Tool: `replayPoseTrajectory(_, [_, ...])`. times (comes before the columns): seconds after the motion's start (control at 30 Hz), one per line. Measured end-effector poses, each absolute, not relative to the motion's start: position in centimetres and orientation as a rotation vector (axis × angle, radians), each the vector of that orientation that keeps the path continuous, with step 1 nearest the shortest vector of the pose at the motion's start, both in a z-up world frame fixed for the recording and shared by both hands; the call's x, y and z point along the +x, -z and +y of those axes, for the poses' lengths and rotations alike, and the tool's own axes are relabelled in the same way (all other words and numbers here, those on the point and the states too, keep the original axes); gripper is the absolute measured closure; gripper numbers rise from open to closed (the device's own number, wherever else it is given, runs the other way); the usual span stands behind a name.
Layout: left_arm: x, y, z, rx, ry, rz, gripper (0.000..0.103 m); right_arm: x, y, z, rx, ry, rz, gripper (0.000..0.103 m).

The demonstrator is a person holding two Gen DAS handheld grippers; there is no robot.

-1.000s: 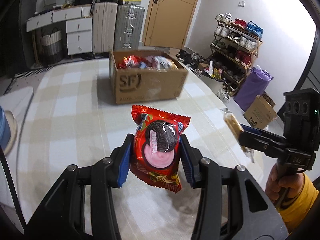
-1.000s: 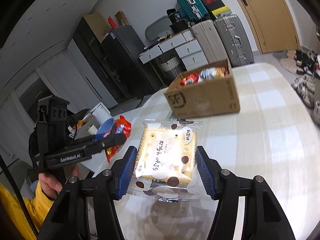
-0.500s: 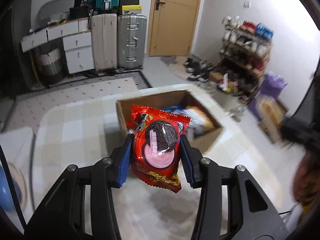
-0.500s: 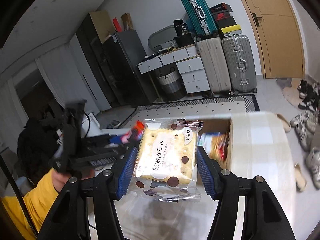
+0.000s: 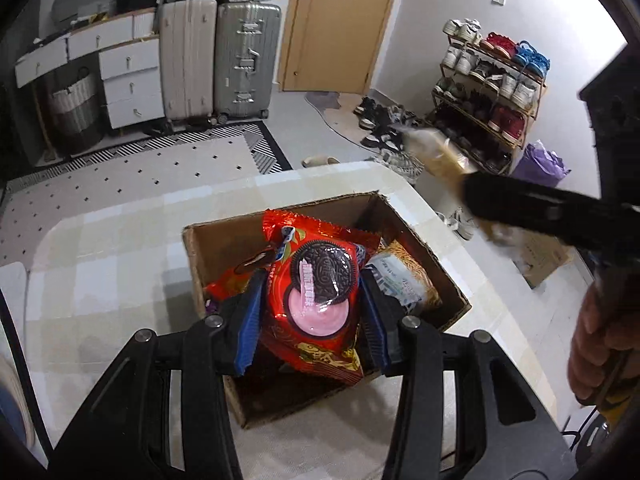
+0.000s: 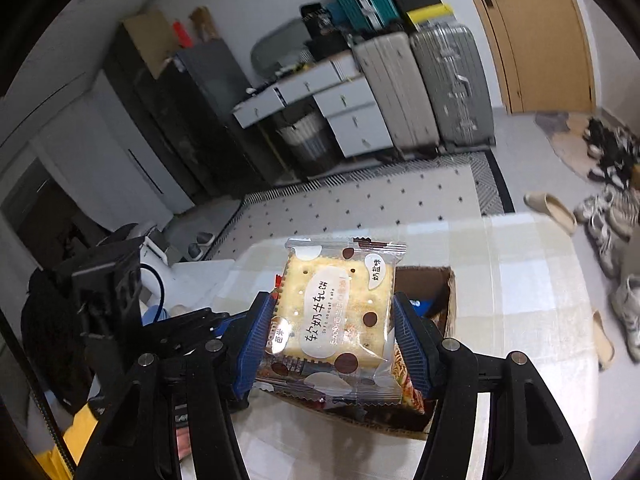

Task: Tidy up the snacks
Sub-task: 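Lower both snacks into the box and open both grippers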

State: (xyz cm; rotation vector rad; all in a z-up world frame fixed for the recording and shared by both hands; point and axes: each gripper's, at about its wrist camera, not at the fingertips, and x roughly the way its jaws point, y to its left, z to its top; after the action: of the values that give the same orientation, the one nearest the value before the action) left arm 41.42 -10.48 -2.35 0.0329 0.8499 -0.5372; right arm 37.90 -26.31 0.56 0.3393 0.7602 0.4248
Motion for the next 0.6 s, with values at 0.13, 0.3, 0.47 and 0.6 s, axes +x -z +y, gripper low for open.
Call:
replayPoseTrajectory(0.13, [42.6,3.3,-11.1,0.029,0.538,0.863,0.061,39.2,0.3,-26.4,0.34,-0.42,0.781,0.043])
replayPoseTrajectory(0.3, [43.6,4.3,-12.2,0.043,0.542,0.873,0.061,39.7,1.4,-26.4,0.34,-0.405,0.808,0.043])
replayPoseTrajectory(0.47, [44.3,5.1,-12.9,0.058,0.542,0.866,0.062,40.2,2.3,-25.9,0.327,-0.393,0.822,0.043])
replayPoseTrajectory(0.6, [44.5,5.4,-12.9,0.062,0.53,0.869,0.062,39.8,3.0,-25.6,0.315,-0.392,0.827,0.043])
